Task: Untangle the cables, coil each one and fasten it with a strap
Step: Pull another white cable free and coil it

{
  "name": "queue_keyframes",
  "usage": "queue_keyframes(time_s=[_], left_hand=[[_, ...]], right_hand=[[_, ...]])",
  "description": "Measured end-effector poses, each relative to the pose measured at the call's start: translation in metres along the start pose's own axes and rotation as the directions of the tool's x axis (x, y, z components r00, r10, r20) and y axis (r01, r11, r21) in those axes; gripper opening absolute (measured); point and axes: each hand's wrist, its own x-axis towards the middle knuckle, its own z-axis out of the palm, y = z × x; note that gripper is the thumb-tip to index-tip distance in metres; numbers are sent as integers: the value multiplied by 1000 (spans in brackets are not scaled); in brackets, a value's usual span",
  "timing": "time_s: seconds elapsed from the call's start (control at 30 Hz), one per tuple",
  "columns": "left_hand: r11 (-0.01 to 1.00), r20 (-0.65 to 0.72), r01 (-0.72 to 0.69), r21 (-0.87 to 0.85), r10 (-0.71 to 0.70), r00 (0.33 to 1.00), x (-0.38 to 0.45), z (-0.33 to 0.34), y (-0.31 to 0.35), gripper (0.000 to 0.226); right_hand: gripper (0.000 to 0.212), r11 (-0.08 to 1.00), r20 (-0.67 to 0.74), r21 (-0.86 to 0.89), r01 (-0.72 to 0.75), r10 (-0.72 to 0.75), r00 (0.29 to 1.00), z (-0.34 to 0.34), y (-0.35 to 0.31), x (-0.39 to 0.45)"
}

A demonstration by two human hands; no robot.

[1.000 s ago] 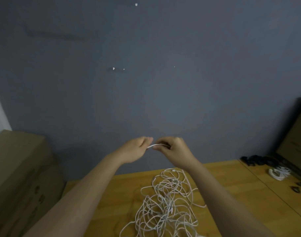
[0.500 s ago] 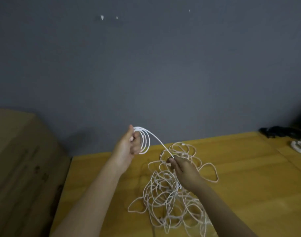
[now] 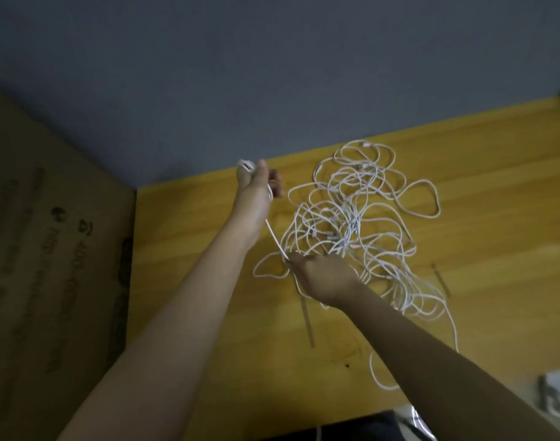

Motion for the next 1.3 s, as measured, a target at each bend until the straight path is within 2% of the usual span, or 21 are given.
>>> queue_keyframes(time_s=[0.07, 0.13, 0.23, 0.3, 0.37, 0.4, 0.5, 0.6, 0.63, 0.7, 0.8, 0.87, 0.97, 1.07, 1.13, 1.17, 1.2, 1.23, 1.27, 1.3], left_hand=[[980, 67, -42, 195, 29, 997, 0, -5, -22, 9], [908, 155, -83, 410, 20, 988, -1, -11, -40, 8], [686, 291, -180, 705, -48, 955, -9, -17, -60, 20], [575, 327, -187, 797, -150, 933, -14, -23, -71, 29], [522, 337, -171, 836, -243, 910, -20, -25, -80, 43], [530, 351, -167, 831, -268, 897, -23, -25, -83, 46], [650, 426, -151, 745, -289, 858, -34, -22, -80, 38], [685, 517, -196, 702, -301, 801, -37, -21, -68, 51], [728, 531, -162, 666, -311, 788, -36, -22, -65, 54], [859, 538, -5, 512, -317, 781, -31, -24, -57, 43], [940, 479, 93, 328, -250, 841, -21, -20, -29, 40], [973, 417, 73, 217, -160, 895, -13, -15, -4, 41], [995, 317, 12, 94, -42, 948, -3, -7, 45, 40], [996, 332, -77, 39, 60, 941, 0, 8, 103, 39], [989, 350, -150, 5, 139, 926, -4, 19, 145, 38], [983, 337, -184, -19, 179, 924, -7, 23, 165, 38], [973, 311, -222, -54, 228, 923, -9, 25, 186, 38], [959, 281, -269, -86, 282, 917, -11, 26, 206, 39], [943, 256, -316, -109, 333, 907, -12, 25, 224, 39], [927, 244, -358, -117, 376, 894, -12, 23, 240, 39]], right_hand=[[35, 997, -66, 44, 68, -65, 996, 1, 2, -9], [30, 989, -141, 66, 131, -121, 983, -3, 5, -15], [26, 983, -197, 48, 177, -164, 967, -11, 9, -17], [20, 980, -264, 15, 200, -189, 946, -18, 13, -16], [24, 979, -307, 7, 203, -191, 932, -23, 21, -14], [29, 980, -327, 2, 198, -187, 926, -26, 26, -13], [36, 992, -364, -3, 130, -122, 923, -33, 42, -8], [31, 997, -360, 65, 32, -7, 933, -41, 58, -5], [32, 997, -340, 81, -3, 30, 940, -44, 61, -4], [33, 995, -295, 92, -44, 70, 953, -50, 63, -3], [35, 970, -279, 230, -84, 148, 949, -70, 59, 1], [34, 933, -268, 343, -113, 212, 940, -93, 56, 5], [27, 877, -125, 454, -159, 239, 963, -128, 52, 5], [19, 840, 44, 496, -222, 230, 972, -164, 45, 6], [15, 873, 65, 427, -236, 231, 971, -202, 37, 13], [14, 896, -6, 383, -225, 246, 969, -224, 34, 20], [14, 917, -153, 337, -211, 275, 949, -250, 31, 26], [13, 932, -367, 306, -192, 301, 880, -277, 29, 32], [13, 936, -593, 318, -149, 319, 740, -300, 25, 34], [12, 937, -759, 341, -77, 323, 566, -317, 20, 34]])
